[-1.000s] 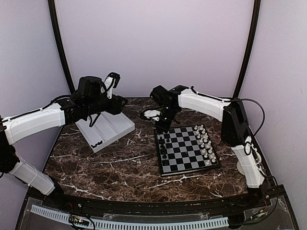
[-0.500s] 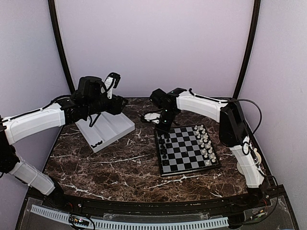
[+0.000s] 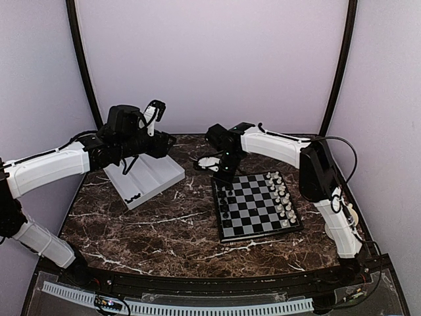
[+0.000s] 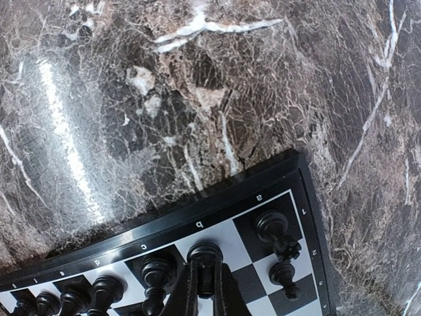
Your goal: Set up the chess pieces on the board
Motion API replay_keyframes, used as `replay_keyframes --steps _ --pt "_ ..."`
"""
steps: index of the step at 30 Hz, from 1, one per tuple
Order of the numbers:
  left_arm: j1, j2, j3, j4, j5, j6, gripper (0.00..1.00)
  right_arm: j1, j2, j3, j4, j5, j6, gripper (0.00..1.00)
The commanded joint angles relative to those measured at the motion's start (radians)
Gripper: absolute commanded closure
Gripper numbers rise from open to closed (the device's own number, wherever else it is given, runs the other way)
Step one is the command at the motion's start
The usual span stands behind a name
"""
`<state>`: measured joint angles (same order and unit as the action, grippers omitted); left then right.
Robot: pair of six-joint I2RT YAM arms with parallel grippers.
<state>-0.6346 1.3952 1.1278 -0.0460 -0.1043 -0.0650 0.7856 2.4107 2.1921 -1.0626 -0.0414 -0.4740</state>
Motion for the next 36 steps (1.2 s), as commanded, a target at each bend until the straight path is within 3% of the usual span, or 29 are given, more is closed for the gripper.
replay_keyframes --steps 1,28,31,36 --pt "0.005 -0.005 0.000 0.008 0.010 -0.008 0.44 0.005 0.013 -0.003 -0.002 0.017 0.002 0.91" --pt "0.006 0.003 0.001 0.003 0.010 -0.001 0.43 0.005 -0.034 -0.011 0.011 0.060 0.009 0.83" --pt "0.007 0.014 0.005 -0.010 -0.037 0.001 0.43 0.005 -0.068 -0.017 0.016 0.077 0.008 0.81" --pt "0.007 0.053 0.065 -0.148 -0.250 -0.051 0.39 0.003 -0.124 -0.026 0.020 0.086 0.004 0.78"
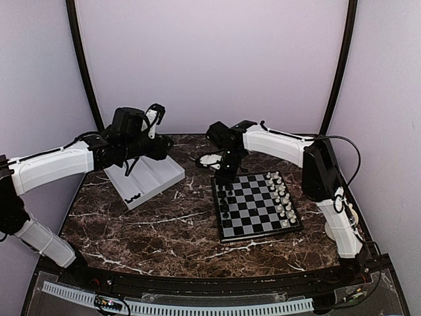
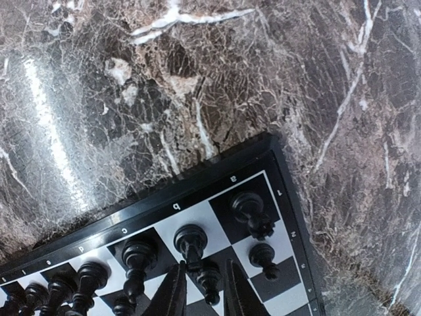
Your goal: Set up the chess pieces on the board
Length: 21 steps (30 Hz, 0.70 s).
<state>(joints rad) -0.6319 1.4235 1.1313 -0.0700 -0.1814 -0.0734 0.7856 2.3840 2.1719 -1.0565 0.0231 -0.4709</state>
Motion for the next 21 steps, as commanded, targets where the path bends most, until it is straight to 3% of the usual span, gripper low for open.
replay_keyframes --steps 1,5,10,15,21 --pt "0.006 0.032 0.097 -0.157 -0.190 -0.068 0.39 0.002 -0.113 -0.007 0.014 0.020 0.002 0.78" --pt "0.051 0.045 0.159 -0.377 -0.206 -0.192 0.41 -0.006 -0.161 -0.017 0.015 0.025 -0.004 0.75" --pt "0.181 0.040 0.124 -0.561 -0.054 -0.321 0.45 -0.032 -0.217 -0.030 0.010 0.018 -0.005 0.72" --pt "0.290 0.134 0.090 -0.689 0.138 -0.292 0.51 -0.073 -0.284 -0.087 0.012 -0.017 -0.005 0.72" --pt "0.368 0.210 0.069 -0.694 0.237 -0.197 0.53 -0.119 -0.333 -0.169 0.016 -0.100 0.015 0.72"
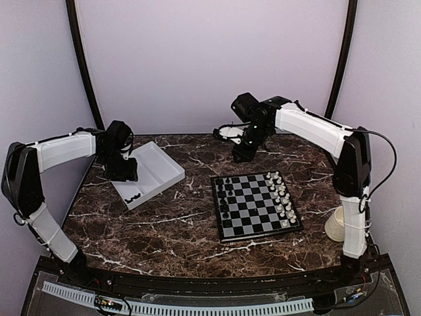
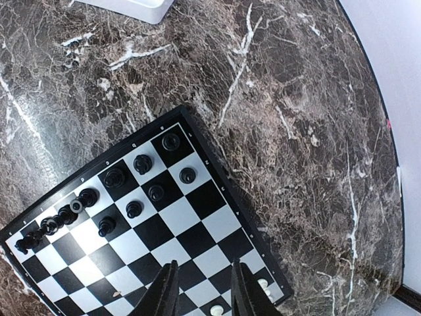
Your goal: Set up the chess pieces on the board
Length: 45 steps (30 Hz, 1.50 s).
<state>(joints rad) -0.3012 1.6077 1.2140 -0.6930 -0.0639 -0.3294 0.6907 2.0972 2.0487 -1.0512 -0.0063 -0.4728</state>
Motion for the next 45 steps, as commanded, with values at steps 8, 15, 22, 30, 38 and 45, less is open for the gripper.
replay_keyframes --steps 8,15,22,30,38,45 --pt "0.084 0.155 0.020 -0.110 0.162 0.173 0.62 -0.056 -0.033 -0.089 -0.001 -0.109 0.030 0.71" --pt "0.088 0.200 0.003 -0.112 0.185 0.244 0.56 -0.064 -0.012 -0.091 -0.008 -0.099 0.032 0.71" --pt "0.087 0.235 0.011 -0.095 0.192 0.296 0.58 -0.063 -0.003 -0.079 -0.013 -0.088 0.031 0.71" --pt "0.086 0.258 0.016 -0.085 0.081 0.288 0.72 -0.064 0.002 -0.070 -0.013 -0.090 0.027 0.70" --pt "0.086 0.173 0.038 -0.089 0.076 0.270 0.84 -0.065 0.000 -0.077 -0.012 -0.093 0.029 0.70" --pt "0.087 0.074 0.036 -0.076 0.094 0.281 0.86 -0.064 0.012 -0.062 -0.017 -0.110 0.027 0.70"
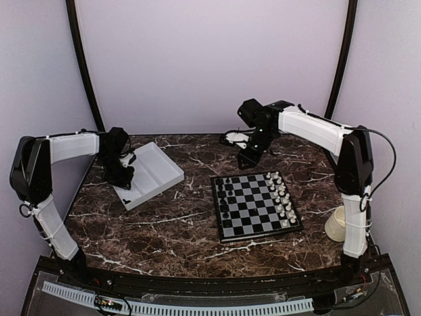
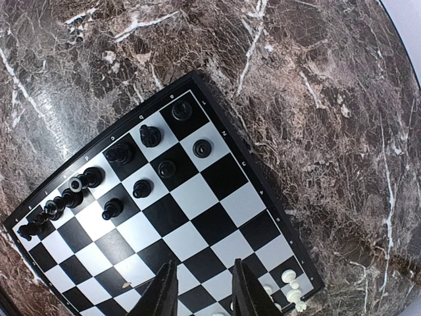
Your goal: Set up the chess pieces on the board
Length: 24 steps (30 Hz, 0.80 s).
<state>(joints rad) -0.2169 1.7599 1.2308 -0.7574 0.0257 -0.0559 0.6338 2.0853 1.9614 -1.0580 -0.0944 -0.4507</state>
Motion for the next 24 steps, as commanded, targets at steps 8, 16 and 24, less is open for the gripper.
replay_keyframes --steps 8,16,24 --pt "0.014 -0.093 0.041 0.012 -0.133 -0.056 0.80 -0.007 0.033 0.035 -0.016 -0.033 0.005 0.70" --pt "0.122 -0.008 0.157 0.070 -0.204 -0.245 0.56 -0.009 0.031 0.033 -0.018 -0.043 0.000 0.70" --pt "0.135 0.135 0.281 0.111 -0.214 -0.297 0.57 -0.018 -0.010 -0.033 0.018 -0.059 -0.005 0.70"
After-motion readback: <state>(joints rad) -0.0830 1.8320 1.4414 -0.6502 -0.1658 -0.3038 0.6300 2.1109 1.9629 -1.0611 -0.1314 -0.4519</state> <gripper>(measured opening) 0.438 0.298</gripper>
